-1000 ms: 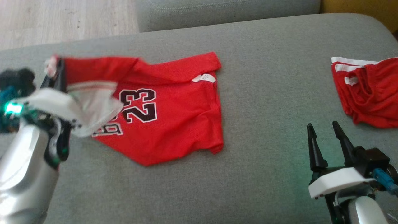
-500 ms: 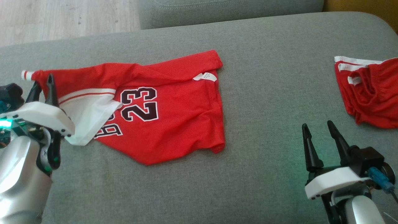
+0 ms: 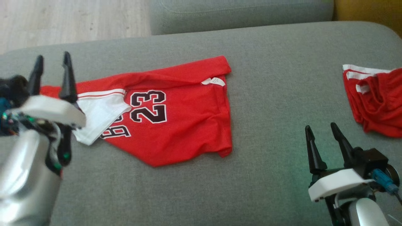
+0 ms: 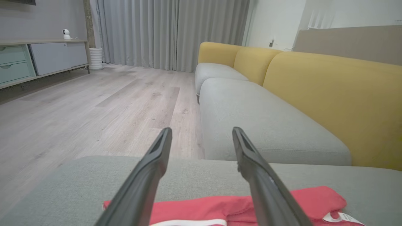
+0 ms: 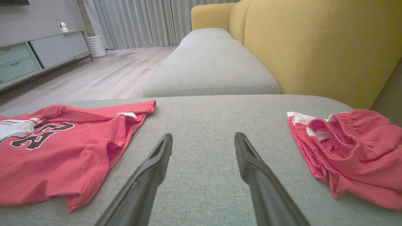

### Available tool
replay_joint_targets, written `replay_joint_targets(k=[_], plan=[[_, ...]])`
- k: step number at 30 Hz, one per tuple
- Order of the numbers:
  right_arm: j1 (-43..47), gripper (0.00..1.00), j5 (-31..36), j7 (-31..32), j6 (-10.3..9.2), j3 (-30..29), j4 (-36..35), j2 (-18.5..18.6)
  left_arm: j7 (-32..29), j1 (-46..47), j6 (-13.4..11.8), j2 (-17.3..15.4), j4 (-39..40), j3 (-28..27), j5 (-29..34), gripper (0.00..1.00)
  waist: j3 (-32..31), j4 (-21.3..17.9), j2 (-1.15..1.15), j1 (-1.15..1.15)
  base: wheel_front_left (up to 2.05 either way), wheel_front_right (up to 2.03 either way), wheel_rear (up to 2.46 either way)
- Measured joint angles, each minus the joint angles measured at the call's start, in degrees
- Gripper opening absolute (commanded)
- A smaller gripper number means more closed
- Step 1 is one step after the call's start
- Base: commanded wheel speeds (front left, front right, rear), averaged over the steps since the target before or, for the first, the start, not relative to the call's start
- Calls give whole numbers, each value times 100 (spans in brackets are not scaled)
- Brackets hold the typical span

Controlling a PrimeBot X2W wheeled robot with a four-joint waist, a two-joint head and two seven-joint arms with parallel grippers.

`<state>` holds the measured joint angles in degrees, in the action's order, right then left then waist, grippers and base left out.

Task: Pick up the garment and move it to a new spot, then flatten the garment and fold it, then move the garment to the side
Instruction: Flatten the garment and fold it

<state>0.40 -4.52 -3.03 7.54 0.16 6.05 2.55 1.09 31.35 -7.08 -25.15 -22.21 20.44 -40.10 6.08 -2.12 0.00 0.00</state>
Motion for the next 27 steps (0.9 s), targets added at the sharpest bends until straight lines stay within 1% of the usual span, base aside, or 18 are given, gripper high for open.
replay_joint_targets(k=[3,6,7,9,13,21,27], plan=[[25,100,0,0,-1,-29,-3,1,57,-397,-66,27,520,26,-1,100,-87,74,0,0,0,0,0],[31,100,0,1,0,-34,-4,1,110,-1021,-219,100,976,138,-1,100,-168,157,0,0,0,0,0],[36,100,0,1,0,-34,-9,1,153,-1447,-324,171,1201,257,1,100,-212,213,0,0,0,0,0],[48,100,0,1,0,-43,-19,1,152,-1792,-402,266,1337,398,0,100,-240,267,0,-1,0,0,0],[64,100,0,3,0,-37,-45,0,178,-2142,-511,402,1341,602,64,100,-239,317,0,-1,0,0,0],[110,100,0,11,0,45,-46,0,616,-2229,-661,733,1289,601,73,100,-238,243,0,0,0,0,0],[152,100,-1,11,0,54,-15,0,831,-2625,-764,782,1277,603,74,100,-342,198,0,0,0,0,0]])
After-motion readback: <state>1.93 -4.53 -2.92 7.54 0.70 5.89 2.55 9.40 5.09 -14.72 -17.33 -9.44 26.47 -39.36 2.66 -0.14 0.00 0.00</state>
